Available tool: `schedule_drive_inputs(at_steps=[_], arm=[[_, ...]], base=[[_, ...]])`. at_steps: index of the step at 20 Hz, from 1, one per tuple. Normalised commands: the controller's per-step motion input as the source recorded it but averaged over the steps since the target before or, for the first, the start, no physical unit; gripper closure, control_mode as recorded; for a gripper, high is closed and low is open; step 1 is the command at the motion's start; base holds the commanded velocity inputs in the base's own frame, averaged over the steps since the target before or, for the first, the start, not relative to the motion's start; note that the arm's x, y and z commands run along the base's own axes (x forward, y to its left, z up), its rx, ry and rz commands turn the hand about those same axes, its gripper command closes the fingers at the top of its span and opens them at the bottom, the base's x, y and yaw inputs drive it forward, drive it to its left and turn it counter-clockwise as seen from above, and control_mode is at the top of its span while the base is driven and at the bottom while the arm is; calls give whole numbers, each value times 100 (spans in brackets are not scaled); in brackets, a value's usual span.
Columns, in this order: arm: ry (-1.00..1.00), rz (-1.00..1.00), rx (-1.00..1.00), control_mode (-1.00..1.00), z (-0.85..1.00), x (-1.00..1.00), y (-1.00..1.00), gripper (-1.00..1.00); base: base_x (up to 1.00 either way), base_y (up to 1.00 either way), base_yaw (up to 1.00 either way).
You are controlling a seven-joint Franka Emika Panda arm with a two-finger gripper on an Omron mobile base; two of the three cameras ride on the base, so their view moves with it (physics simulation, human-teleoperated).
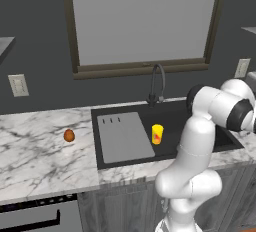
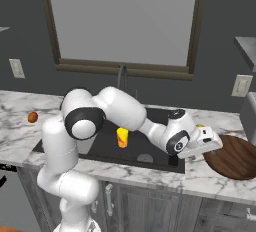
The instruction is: Remove the mango and lemon from the sink. Then move the bowl and cup from the counter to the sink for washing.
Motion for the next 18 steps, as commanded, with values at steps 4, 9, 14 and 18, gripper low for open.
schedule_drive_inputs(at_steps=[4,9,14,18], arm=[[0,3,0,-100,-4,2,-10,-100],[0,2,0,-100,-6,0,-4,-100],[0,1,0,-100,-10,0,-1,-100],[0,0,0,-100,-7,1,0,-100]], base=[[0,0,0],[0,0,0],[0,0,0],[0,0,0]])
